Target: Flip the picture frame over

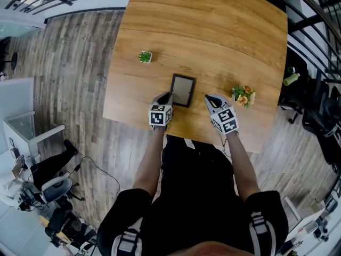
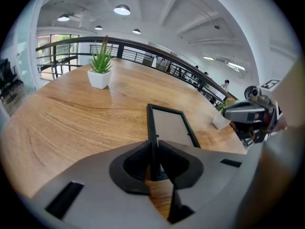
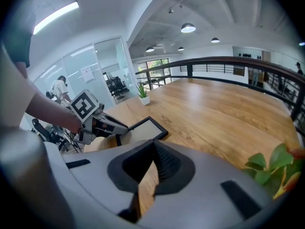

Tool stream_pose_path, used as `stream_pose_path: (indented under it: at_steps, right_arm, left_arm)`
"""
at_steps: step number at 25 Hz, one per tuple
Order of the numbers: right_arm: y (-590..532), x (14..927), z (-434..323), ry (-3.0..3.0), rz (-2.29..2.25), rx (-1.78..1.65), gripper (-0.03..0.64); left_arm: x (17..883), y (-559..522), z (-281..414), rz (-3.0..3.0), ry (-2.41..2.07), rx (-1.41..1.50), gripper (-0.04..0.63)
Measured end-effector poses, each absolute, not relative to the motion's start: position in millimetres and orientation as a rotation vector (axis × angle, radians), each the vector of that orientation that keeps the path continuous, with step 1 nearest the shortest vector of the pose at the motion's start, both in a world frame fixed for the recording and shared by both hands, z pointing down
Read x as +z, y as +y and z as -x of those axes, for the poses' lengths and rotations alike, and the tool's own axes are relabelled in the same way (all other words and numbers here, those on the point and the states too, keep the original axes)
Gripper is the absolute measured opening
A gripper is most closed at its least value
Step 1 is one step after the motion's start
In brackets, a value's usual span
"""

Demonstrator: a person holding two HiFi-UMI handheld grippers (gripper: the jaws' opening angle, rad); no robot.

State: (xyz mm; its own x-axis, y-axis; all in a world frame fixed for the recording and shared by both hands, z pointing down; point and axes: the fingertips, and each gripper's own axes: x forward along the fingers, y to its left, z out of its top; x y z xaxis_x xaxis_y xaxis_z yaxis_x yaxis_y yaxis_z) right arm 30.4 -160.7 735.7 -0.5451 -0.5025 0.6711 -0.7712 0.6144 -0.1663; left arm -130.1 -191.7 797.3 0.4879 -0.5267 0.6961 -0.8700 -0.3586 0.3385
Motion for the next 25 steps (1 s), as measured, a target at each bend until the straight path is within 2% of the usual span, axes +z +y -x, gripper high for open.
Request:
stream_pose_path:
  at_steps: [25]
  right_arm:
    - [-139, 722, -23, -2.315, -1.013, 0.651, 0.008]
  left_arm:
    - [770, -181, 126, -1.971, -1.157, 0.482, 0.058]
